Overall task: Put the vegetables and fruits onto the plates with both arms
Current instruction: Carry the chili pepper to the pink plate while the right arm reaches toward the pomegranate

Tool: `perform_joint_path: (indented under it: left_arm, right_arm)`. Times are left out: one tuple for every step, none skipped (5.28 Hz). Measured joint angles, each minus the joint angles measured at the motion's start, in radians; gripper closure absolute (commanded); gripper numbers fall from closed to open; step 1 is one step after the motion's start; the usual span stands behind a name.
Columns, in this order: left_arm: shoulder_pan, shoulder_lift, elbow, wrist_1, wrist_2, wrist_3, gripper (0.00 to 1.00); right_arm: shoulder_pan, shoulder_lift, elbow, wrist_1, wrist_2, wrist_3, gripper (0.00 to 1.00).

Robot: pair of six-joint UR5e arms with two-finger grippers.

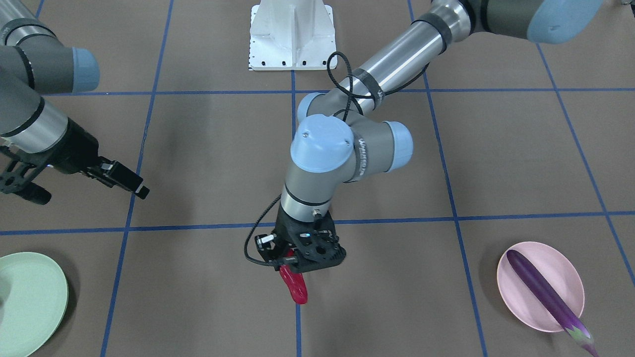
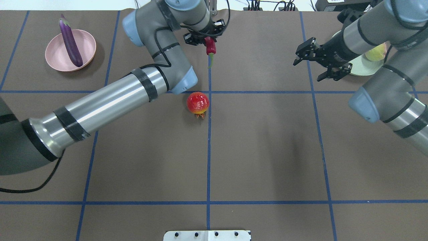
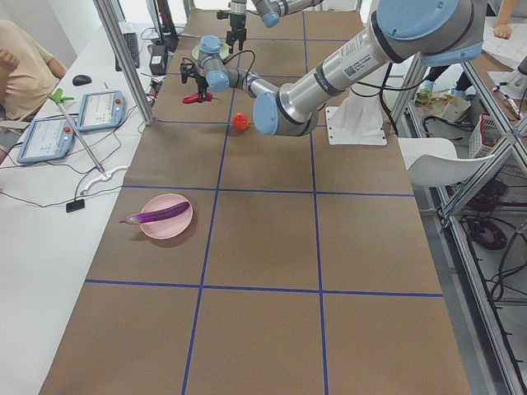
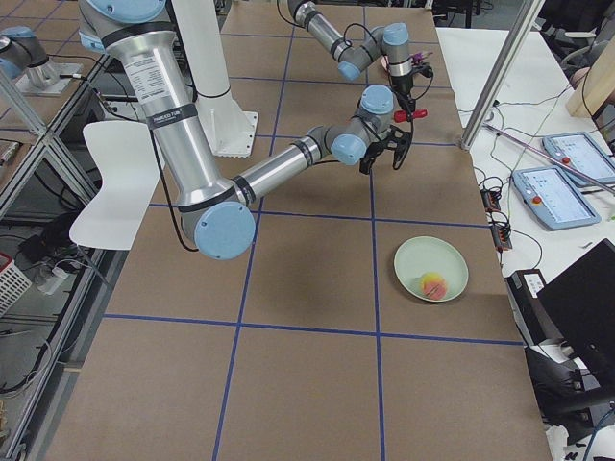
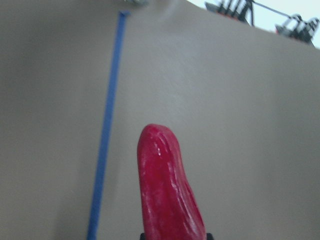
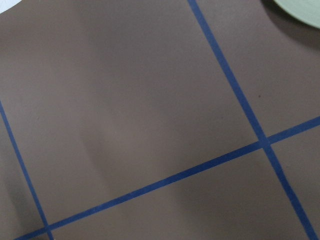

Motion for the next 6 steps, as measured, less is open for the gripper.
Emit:
perform_joint_path:
  left_arm:
    - [-0.088,0.067,-0.012,0.050,-0.075,-0.005,1.00]
    - [-0.177,0.140,-0.025,0.080,-0.129,0.044,1.00]
    - [-0.244,0.190,-0.028,0.109,-0.165,0.125,1.00]
    - [-0.295,0.222,-0.020,0.171,-0.181,0.217,1.00]
    - [-0.321,0.239,0.013,0.220,-0.183,0.258,1.00]
    - [-0.330,0.250,0.048,0.234,-0.184,0.244,1.00]
  right_arm:
    - [-0.062,0.036,-0.001,0.000,-0.048,0.028,0.00]
    - [-0.126,0.091,-0.020,-0.002,-0.110,0.058,0.00]
    - [-0.190,0.160,-0.060,-0.002,-0.184,0.108,0.00]
    - [-0.249,0.240,-0.121,0.001,-0.256,0.162,0.00]
    - [-0.287,0.300,-0.170,0.005,-0.305,0.196,0.00]
    - [-0.313,0.330,-0.192,0.007,-0.333,0.214,0.00]
